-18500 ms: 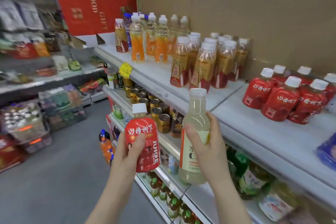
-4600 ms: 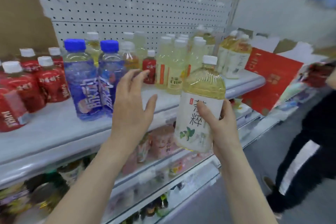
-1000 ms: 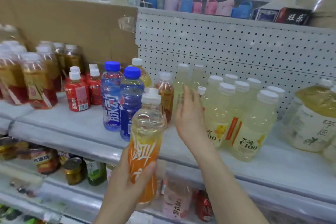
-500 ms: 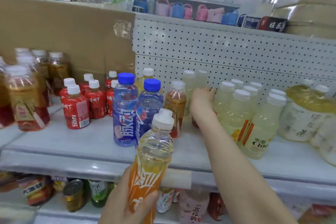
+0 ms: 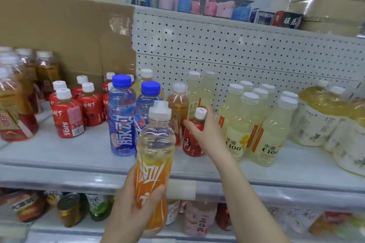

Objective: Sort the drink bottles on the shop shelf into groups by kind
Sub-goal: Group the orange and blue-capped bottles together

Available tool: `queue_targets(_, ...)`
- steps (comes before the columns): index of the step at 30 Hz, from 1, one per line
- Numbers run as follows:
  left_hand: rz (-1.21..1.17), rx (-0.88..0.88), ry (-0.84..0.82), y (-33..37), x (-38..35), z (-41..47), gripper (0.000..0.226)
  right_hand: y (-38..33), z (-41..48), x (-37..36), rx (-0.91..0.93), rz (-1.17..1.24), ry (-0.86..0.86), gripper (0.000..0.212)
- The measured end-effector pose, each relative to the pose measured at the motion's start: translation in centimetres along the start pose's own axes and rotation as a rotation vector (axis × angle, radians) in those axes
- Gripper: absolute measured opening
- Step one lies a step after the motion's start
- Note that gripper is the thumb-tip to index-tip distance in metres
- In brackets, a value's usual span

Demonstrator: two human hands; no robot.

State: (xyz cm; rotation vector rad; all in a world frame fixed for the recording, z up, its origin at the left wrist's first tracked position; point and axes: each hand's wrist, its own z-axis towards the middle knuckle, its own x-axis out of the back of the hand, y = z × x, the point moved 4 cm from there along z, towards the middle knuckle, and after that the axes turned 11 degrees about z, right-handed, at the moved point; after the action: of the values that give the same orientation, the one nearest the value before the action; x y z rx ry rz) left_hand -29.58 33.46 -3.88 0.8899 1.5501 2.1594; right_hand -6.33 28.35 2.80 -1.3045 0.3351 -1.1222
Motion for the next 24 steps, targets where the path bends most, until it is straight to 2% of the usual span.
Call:
queue_targets(2,-0.026,0.044,0.026,-0.5,-0.6,0.1,0.074,1.3,-0.8,-0.3,-0.042,0.116,0.031,0.068)
queue_targets(4,-0.072,0.070,0.055,-0.6,-0.9,0.0,0.074,1.9,-1.1,-0.4,-0.038,0.134,0.018,0.073)
queue_targets(10,-0.242,0.112,0.181,-0.7,-0.6,-0.9,0.059,0.6,-2.8,0.9,0.008,0.173,0.108,0.075)
queue_targets(13,-0.240,0.112,0.268,-0.7,0.2,-2.0,0.069,-1.4,-5.5,1.8,0.022,0.341,0.114,0.070)
queue_targets(15,-0.286,0.122,0.322,-1.1,0.9,-2.9,0.074,-2.3,-7.4,1.2,0.033,0.442,0.060,0.067)
queue_targets(18,-0.362,0.170,0.392,-2.1,2.3,-4.7,0.066,-2.8,-10.0,-1.9,0.020,0.516,-0.125,0.063)
queue_targets(22,-0.374,0.253,0.548,-4.1,5.4,-7.4,0.091,-3.7,-13.1,-7.3,0.014,0.485,-0.343,0.063)
queue_targets(24,-0.359,0.282,0.581,-4.8,7.3,-8.1,0.096,-4.6,-13.7,-10.0,-0.003,0.461,-0.420,0.062)
